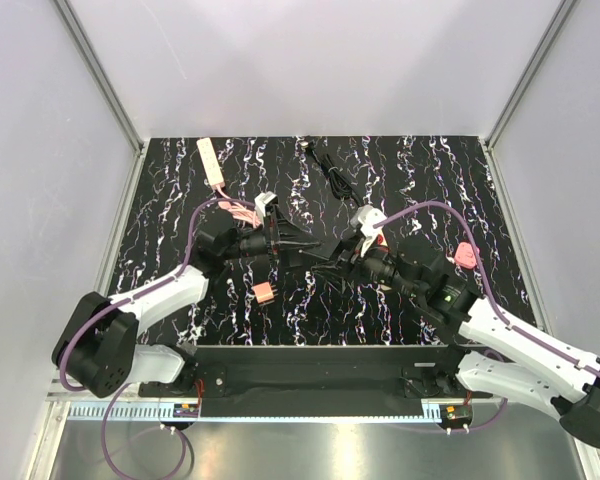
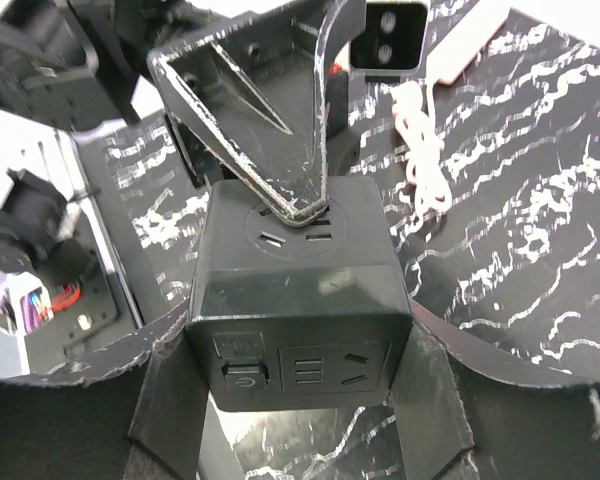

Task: Insert the plug

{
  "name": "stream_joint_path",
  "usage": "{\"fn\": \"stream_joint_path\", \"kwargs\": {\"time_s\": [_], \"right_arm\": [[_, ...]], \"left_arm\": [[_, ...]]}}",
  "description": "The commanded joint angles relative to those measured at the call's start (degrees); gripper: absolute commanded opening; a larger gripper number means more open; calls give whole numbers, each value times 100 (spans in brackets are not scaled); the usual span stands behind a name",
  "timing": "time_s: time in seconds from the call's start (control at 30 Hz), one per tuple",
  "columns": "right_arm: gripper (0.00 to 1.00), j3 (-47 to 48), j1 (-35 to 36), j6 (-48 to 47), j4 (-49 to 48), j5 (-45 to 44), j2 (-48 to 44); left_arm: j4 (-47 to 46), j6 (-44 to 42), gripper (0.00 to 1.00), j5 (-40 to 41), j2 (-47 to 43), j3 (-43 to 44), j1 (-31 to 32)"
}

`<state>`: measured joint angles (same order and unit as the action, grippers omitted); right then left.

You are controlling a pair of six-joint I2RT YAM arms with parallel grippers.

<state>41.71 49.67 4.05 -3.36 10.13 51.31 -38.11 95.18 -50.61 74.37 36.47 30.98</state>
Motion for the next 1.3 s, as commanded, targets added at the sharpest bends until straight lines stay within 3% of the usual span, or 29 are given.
{"fn": "stream_joint_path", "kwargs": {"time_s": [0.0,0.07,0.13,0.2,0.23,0.27,0.3,0.33,0.37,0.4,0.47,0.5,0.53,0.7,0.73,0.9,0.97,1.07,1.2,1.27], "right_arm": [[62,-49,25,710,-982,68,-130],[62,-67,25,842,-1106,120,-174],[55,-84,25,904,-1193,129,-200],[44,-93,25,930,-1211,121,-218],[30,-93,25,939,-1229,112,-235],[23,-93,25,974,-1229,121,-244],[16,-93,25,983,-1238,112,-244],[3,-85,25,1009,-1238,103,-270],[0,-84,25,1105,-1238,68,-297],[0,-76,25,1176,-1229,16,-323],[0,3,-1,1430,-1011,-186,-376],[0,177,-10,1501,-818,-256,-367],[0,275,-27,1554,-346,-292,-332],[0,644,-89,1713,1177,-722,-437],[0,723,-98,1687,1754,-975,-481],[0,1707,-562,1494,3723,-1339,-105],[0,2163,-984,1230,4096,-1224,71],[0,2664,-1608,817,4780,-1110,563],[0,3166,-2215,334,5151,-828,1580],[0,3525,-2504,149,5344,-785,1925]], "left_arm": [[-1094,256,0,-72,-115,89,75],[-1094,273,0,-46,-168,97,75],[-1076,282,0,-37,-194,106,75],[-1067,300,0,-2,-230,80,75],[-1102,352,0,16,-256,54,75],[-1128,370,0,25,-265,45,75],[-1181,370,15,25,-274,36,75],[-1190,335,33,-1,-265,62,75],[-1129,231,54,-28,-256,97,75],[-650,47,82,-115,-247,158,66],[360,-1023,99,-203,-195,570,48],[1462,-1471,99,-230,-160,763,-4],[1917,-2198,99,-221,-99,1122,-39],[4129,-3661,99,15,95,1977,-521],[4536,-4273,99,147,191,2335,-601],[6776,-6252,99,2043,665,3793,-787],[7375,-6659,99,2937,859,4182,-743],[7747,-7188,99,3661,1141,4640,-673],[7722,-7302,99,3611,1115,4571,-533],[7731,-7451,99,3951,993,4545,-279]]}}
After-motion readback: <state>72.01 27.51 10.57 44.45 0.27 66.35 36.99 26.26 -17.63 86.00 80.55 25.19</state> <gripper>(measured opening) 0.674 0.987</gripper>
